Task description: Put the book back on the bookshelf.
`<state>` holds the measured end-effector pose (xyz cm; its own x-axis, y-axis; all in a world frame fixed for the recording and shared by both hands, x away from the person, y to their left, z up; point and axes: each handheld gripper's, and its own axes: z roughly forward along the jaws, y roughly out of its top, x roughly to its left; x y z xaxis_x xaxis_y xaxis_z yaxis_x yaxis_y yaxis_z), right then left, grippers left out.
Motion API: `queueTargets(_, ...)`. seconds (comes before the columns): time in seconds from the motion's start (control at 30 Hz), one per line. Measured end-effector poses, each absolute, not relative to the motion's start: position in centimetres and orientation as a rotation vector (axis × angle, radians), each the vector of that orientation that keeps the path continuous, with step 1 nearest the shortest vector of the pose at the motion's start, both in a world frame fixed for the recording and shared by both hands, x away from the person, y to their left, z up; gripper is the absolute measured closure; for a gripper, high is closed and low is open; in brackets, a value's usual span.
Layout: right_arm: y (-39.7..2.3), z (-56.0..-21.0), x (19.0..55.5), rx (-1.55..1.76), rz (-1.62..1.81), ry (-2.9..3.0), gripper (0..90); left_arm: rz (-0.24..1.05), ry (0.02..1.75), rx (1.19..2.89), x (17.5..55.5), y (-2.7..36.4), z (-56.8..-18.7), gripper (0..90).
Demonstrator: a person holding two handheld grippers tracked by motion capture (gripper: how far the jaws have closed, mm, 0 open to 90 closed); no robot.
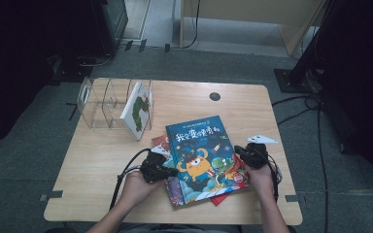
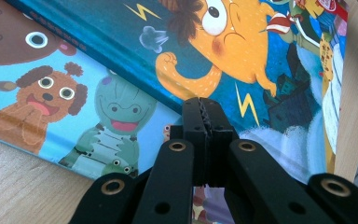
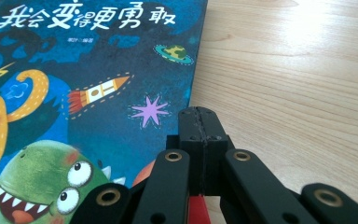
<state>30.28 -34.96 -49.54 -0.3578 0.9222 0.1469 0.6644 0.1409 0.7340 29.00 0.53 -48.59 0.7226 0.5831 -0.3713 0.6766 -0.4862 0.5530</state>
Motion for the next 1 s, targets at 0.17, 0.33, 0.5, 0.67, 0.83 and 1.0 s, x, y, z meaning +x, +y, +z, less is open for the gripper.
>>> queueTargets(0.17,-34.9,-49.9,30.5,1.542,1.020,2.104,90.0,-0.171,0.950,2.227,29.0,0.5,-48.6,90.0)
queueTargets(0.33,-34.4,-49.7,31.0,1.548,1.000,2.095,90.0,-0.176,0.959,2.220,28.8,0.6,-48.7,90.0)
queueTargets(0.5,-34.0,-49.8,31.5,1.528,1.002,2.090,90.0,-0.174,0.965,2.218,28.4,0.8,-48.7,90.0)
queueTargets(0.67,-33.4,-49.6,32.1,1.510,1.003,2.083,90.0,-0.162,0.970,2.211,28.0,0.9,-48.7,90.0)
queueTargets(0.83,-33.8,-49.6,32.3,1.517,1.040,2.082,90.0,-0.165,0.971,2.201,27.8,0.5,-48.8,90.0)
queueTargets(1.0,-34.7,-48.8,31.1,1.492,1.084,2.039,90.0,-0.162,0.956,2.202,27.8,-0.2,-48.8,90.0)
